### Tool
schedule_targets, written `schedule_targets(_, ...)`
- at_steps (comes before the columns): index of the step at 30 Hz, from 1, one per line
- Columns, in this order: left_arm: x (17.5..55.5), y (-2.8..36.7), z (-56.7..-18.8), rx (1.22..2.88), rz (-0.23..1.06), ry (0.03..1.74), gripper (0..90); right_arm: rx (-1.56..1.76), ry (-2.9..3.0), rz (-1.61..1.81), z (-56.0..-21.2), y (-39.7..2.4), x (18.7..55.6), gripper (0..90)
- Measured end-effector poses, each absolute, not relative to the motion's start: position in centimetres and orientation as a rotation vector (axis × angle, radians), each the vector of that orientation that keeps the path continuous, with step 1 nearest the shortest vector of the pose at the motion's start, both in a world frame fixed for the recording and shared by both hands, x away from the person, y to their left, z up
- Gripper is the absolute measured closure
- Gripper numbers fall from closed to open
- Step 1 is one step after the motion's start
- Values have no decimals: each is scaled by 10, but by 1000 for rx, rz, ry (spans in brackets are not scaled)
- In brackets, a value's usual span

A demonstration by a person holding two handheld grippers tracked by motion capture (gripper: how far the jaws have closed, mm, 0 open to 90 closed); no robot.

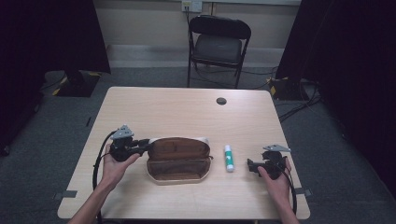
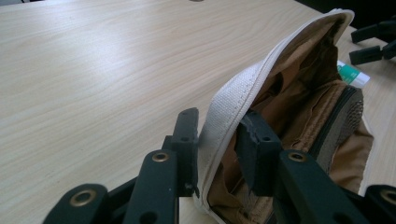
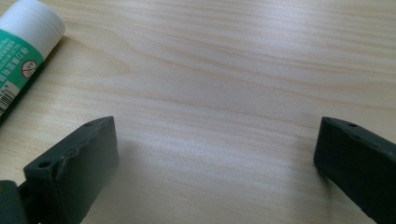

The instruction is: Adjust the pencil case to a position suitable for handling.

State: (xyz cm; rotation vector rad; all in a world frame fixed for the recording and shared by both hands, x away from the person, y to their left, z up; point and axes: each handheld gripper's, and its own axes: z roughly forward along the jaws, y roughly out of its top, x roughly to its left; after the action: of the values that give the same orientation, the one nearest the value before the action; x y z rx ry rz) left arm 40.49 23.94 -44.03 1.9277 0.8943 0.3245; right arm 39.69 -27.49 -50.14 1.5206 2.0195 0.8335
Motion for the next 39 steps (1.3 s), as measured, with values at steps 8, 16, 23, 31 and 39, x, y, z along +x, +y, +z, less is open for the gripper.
schedule_targets(8, 399, 246, -438, 1923, 310, 897, 536, 1514, 2029, 834, -501, -275, 397, 0)
schedule_targets(16, 381, 268, -440, 1925, 356, 944, 419, 1516, 2026, 832, -501, -275, 397, 0)
schedule_targets(23, 379, 291, -461, 1950, 341, 1029, 311, 1520, 2021, 833, -501, -274, 396, 0)
schedule_targets(31, 393, 302, -486, 2036, 332, 1108, 183, 1522, 2019, 835, -501, -274, 396, 0)
schedule_targets(39, 388, 292, -499, 2117, 478, 1109, 160, 1466, 2038, 935, -489, -266, 387, 207)
